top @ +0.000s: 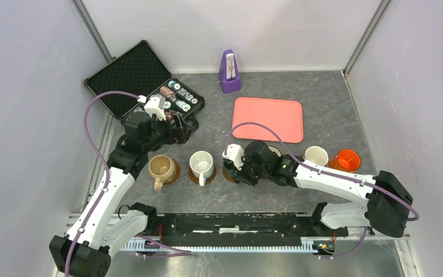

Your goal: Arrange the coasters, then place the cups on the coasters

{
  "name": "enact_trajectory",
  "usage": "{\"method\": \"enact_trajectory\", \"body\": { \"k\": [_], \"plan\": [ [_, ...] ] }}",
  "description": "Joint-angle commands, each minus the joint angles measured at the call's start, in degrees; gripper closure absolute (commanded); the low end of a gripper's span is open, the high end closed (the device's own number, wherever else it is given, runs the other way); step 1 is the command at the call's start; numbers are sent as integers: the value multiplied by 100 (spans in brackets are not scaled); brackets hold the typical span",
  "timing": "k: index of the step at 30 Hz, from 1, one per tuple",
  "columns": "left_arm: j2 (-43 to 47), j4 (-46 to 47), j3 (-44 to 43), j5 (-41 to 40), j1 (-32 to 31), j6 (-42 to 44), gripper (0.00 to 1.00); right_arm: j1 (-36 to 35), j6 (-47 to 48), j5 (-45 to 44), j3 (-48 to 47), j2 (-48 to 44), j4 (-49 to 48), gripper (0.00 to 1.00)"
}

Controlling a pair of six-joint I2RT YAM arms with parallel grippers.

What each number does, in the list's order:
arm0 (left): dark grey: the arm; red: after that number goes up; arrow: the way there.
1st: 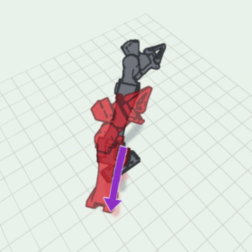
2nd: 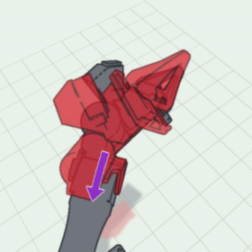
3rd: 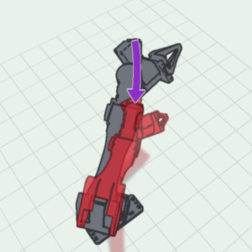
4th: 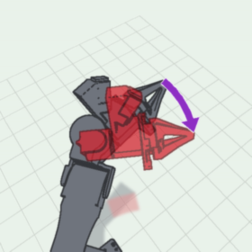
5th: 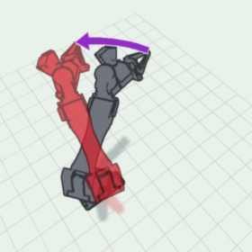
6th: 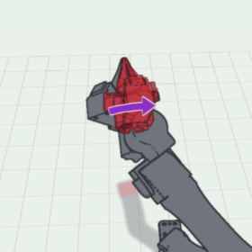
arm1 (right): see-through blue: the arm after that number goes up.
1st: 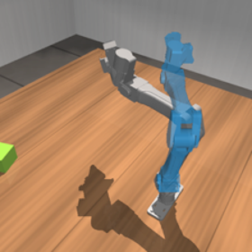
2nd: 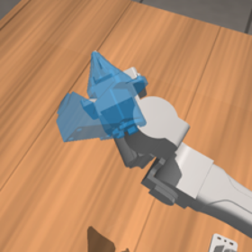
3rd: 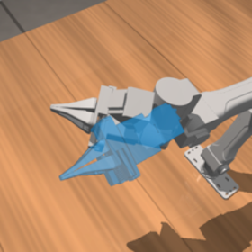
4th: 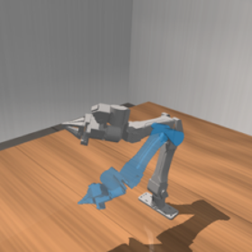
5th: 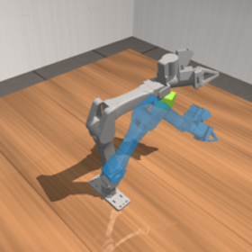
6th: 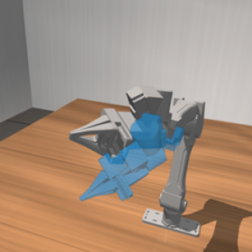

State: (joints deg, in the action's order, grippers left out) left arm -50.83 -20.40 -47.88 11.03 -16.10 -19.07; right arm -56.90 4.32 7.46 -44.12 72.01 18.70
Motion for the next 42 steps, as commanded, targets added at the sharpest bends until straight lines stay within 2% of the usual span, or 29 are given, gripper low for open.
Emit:
{"method": "enact_trajectory", "body": {
  "k": [1,8,15,22,26,29,32,34,37,42],
  "plan": [
    [160,232,33,-30,28,-298,0,-36,-159,168,-121,143,-332,76],
    [198,212,68,-22,32,-240,0,-31,-197,298,-224,219,-315,77],
    [47,-225,-202,-200,28,204,0,-31,198,203,-560,-56,114,66],
    [-431,-1102,-968,-16,28,981,0,-23,748,-497,-745,-590,170,57],
    [-1134,-1974,-1966,-25,28,1354,0,115,828,-990,-950,-647,-47,48],
    [-1661,-2437,-2526,-50,28,1588,0,640,816,-769,-1235,-597,-58,35],
    [-2204,-2796,-3170,-2,28,1805,0,1520,891,-150,-1679,-416,69,20],
    [-2604,-3094,-3683,62,28,1898,0,2030,1139,122,-2037,-184,262,14],
    [-3259,-3562,-4558,28,32,2274,0,2711,1552,468,-2477,160,397,7],
    [-4305,-4635,-5968,170,83,2669,0,3808,1937,1165,-3097,783,684,2]
  ]
}}
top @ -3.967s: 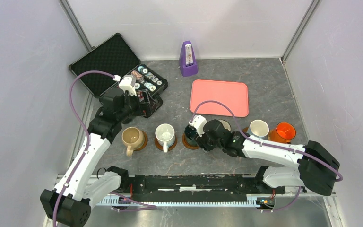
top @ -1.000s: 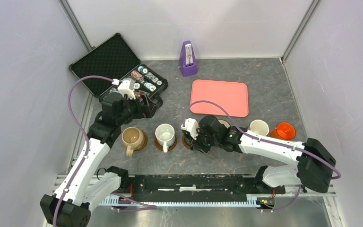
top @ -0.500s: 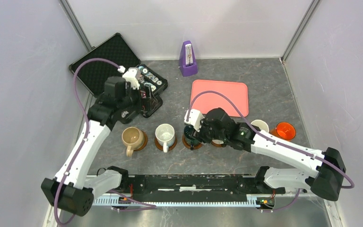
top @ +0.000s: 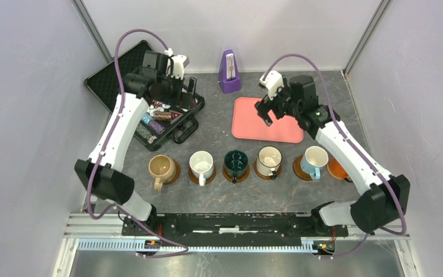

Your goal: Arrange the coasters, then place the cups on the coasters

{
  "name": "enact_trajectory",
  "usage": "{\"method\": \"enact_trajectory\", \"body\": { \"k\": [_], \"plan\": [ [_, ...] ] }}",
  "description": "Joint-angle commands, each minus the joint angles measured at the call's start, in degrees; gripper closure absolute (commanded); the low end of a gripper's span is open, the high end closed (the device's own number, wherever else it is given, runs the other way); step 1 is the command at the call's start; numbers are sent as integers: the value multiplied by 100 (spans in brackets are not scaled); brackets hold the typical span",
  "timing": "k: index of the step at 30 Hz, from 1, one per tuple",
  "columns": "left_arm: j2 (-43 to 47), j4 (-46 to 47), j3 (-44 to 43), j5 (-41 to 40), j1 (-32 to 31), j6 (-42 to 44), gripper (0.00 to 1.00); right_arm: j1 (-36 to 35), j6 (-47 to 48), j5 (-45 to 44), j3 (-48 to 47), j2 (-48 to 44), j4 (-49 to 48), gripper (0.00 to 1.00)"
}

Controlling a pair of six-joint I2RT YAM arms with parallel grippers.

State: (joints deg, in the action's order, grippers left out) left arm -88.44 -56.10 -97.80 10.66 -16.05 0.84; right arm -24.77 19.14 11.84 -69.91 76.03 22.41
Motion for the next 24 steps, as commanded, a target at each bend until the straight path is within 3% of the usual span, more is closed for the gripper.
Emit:
{"method": "enact_trajectory", "body": {
  "k": [1,7,13,17,24],
  "plan": [
    [-766,-1337,-1196,293,104,723,0,858,484,954,-640,503,381,2],
    [-1457,-1629,-1624,950,942,321,0,2310,760,1786,-981,1027,640,2],
    [-1231,-1181,-1187,541,1589,337,0,3413,1268,1757,-583,1180,747,2],
    [-908,-911,-555,448,1831,421,0,3550,1541,1288,-534,1464,879,2],
    [-585,-701,-137,491,1834,406,0,3293,1066,493,-1240,2674,827,7]
  ]
}}
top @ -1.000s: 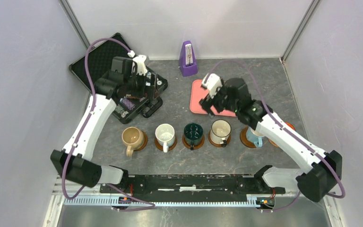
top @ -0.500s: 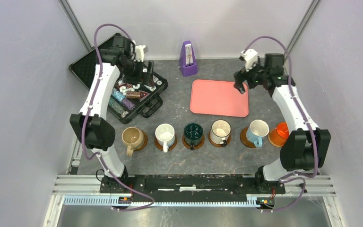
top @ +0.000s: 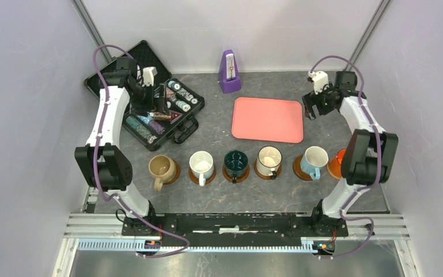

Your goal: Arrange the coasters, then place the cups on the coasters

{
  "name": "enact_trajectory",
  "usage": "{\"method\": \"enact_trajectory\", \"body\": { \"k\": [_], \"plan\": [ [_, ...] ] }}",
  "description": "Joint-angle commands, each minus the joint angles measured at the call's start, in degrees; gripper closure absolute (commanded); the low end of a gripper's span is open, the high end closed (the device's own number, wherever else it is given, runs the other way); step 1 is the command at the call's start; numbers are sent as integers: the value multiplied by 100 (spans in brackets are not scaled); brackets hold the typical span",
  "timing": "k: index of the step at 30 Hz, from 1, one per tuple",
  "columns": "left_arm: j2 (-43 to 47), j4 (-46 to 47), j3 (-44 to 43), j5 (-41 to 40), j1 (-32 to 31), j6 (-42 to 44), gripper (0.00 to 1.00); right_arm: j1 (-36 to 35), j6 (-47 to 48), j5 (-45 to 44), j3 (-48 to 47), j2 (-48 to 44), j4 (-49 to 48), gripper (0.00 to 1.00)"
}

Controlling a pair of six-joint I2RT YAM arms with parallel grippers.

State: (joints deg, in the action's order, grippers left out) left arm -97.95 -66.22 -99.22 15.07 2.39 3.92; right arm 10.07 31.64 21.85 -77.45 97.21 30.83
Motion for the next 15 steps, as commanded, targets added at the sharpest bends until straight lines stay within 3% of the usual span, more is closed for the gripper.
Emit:
{"method": "enact_trajectory", "body": {
  "k": [1,8,15],
  "plan": [
    [377,311,-17,12,-11,80,0,-274,-248,-627,-515,692,-66,9],
    [620,311,64,-220,-16,51,0,-497,-771,-1134,-506,1335,-535,23],
    [788,310,96,-347,-13,103,0,-506,-1004,-1034,-564,1854,-482,51]
  ]
}}
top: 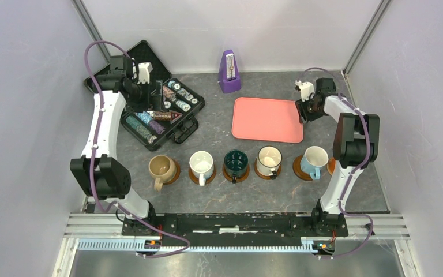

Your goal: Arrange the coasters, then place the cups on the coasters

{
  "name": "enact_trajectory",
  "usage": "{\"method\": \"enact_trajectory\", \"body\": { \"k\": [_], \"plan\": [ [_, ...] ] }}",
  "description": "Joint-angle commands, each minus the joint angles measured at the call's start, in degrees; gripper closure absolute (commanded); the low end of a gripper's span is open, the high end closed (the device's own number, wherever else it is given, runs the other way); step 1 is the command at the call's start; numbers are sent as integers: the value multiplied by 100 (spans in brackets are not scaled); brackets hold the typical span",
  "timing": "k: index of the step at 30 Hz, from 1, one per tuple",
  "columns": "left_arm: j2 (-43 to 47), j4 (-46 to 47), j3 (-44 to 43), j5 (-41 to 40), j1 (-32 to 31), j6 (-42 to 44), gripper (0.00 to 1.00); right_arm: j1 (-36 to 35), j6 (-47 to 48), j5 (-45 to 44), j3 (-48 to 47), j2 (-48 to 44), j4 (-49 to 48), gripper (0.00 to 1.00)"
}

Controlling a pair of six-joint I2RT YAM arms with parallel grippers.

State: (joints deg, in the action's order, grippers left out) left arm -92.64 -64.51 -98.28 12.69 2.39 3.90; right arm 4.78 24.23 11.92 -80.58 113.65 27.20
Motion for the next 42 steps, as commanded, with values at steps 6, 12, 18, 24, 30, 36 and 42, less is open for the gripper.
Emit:
{"method": "enact_trajectory", "body": {
  "k": [6,12,18,24,30,36,42],
  "plan": [
    [298,137,63,-98,-15,79,0,-7,-521,219,-275,436,-92,64],
    [256,164,72,-125,-14,37,0,-237,-780,502,-73,457,-130,78],
    [203,174,115,-82,-11,-39,0,-444,-1042,456,107,438,-324,78],
    [185,180,102,-200,-14,-42,0,-689,-1647,214,422,289,-565,93],
    [144,193,98,-222,-15,-90,0,-800,-2255,-15,860,11,-704,100],
    [106,206,107,-214,-13,-135,0,-845,-3164,-725,1214,-263,-807,100],
    [105,203,85,-196,-11,-135,0,-871,-3848,-1014,1175,-182,-813,100]
  ]
}}
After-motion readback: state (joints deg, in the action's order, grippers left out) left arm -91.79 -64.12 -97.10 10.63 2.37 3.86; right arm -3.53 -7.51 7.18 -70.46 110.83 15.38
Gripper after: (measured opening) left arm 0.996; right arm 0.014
